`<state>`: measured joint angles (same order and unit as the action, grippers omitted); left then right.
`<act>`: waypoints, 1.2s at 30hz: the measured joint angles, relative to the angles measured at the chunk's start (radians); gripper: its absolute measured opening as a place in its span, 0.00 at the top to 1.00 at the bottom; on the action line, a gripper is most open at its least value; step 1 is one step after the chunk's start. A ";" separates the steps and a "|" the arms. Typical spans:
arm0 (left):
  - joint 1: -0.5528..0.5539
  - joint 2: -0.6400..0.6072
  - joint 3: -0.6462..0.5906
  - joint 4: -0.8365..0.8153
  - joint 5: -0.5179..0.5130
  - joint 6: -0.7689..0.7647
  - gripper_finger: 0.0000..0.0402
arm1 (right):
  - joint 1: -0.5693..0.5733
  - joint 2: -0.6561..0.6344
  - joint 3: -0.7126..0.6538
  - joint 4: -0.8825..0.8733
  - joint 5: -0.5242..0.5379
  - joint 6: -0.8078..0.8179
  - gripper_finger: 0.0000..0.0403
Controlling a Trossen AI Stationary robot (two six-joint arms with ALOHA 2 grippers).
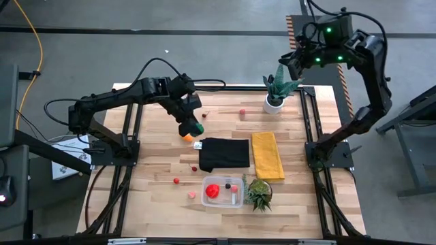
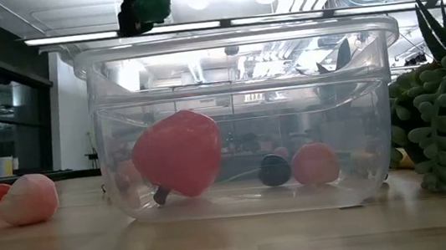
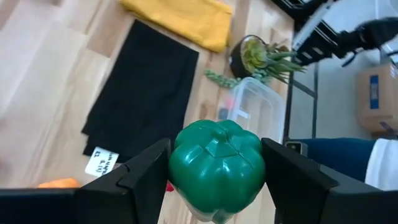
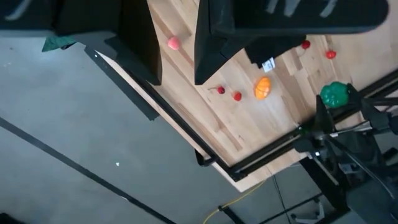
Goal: Pick and placing Produce into tupperware
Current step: Put the bell pepper into the transparent bin
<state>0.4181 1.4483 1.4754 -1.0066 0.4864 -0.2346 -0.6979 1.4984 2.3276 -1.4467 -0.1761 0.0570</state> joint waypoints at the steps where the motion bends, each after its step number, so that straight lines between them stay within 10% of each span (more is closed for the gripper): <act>1: -0.001 0.000 0.000 0.000 0.008 0.007 0.43 | 0.000 -0.003 0.000 0.000 0.000 0.011 0.79; 36: -0.429 0.000 0.000 0.229 0.007 -0.128 0.43 | 0.180 -0.006 -0.002 -0.016 0.014 0.161 0.79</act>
<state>-0.0107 1.4483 1.4754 -0.7772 0.4931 -0.3627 -0.5182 1.4921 2.3260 -1.4628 -0.1620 0.2176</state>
